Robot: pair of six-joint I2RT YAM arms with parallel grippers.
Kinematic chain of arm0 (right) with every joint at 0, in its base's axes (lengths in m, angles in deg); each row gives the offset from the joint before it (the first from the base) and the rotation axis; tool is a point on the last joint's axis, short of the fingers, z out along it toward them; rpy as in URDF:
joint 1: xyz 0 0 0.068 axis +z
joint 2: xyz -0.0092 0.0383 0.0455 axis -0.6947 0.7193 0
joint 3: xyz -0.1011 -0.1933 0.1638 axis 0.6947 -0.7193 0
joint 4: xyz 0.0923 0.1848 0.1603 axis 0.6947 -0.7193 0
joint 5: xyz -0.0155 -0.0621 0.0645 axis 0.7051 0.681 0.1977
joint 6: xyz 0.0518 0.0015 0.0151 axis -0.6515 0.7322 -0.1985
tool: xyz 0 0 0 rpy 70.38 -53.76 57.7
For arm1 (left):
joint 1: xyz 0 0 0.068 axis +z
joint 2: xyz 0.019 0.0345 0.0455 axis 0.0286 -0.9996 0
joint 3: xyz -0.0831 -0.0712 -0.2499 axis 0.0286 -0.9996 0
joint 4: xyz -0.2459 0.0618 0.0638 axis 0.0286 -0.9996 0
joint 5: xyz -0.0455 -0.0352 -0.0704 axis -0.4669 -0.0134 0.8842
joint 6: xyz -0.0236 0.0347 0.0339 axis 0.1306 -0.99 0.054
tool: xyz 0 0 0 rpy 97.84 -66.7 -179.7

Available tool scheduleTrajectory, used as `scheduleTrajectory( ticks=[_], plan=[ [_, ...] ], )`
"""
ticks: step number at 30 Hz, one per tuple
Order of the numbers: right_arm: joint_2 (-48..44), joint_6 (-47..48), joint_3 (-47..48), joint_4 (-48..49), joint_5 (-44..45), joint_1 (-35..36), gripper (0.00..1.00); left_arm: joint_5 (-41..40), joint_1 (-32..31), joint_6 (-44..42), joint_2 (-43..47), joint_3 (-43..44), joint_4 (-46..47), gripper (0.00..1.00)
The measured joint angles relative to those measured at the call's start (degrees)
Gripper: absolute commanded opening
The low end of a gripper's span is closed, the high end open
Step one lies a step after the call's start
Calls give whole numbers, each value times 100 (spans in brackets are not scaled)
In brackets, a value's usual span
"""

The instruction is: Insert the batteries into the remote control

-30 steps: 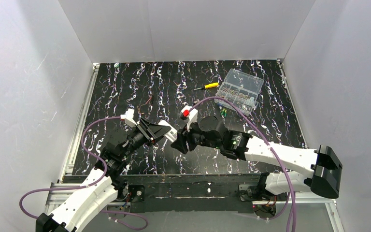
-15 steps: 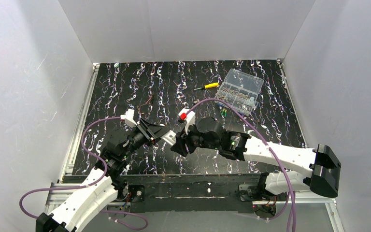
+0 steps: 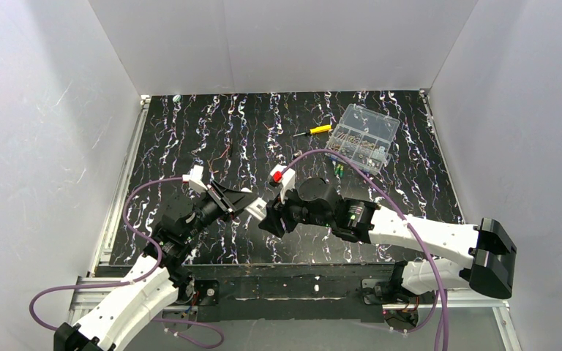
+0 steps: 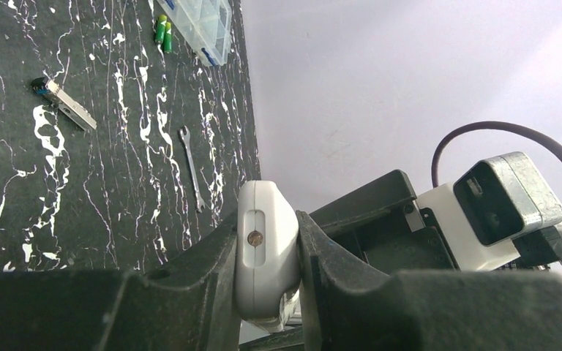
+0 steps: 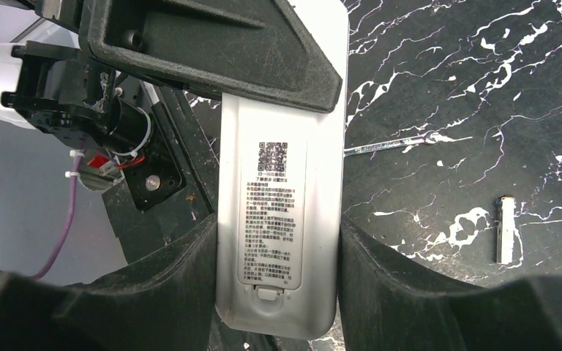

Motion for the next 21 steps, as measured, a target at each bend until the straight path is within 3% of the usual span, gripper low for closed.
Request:
scheduleTrajectory(
  ticks=[2,5,6,7,11,21],
  plan=[
    [0,0,0,-4,-2,0,15,0,-2,0,15,0,-35,0],
    [0,0,0,-17,-2,7,41,7,-2,9,17,4,-83,0],
    [-2,0,-2,-20,-2,7,58,11,-4,13,15,7,-96,0],
    [-9,2,-11,-15,-2,9,66,20,-2,15,9,15,-107,0],
    [-157,107,-59,9,-48,11,73,90,-13,-17,-20,26,-181,0],
    [-1257,1021,-70,37,-496,11,73,341,-17,-133,66,-68,-330,0]
  ],
)
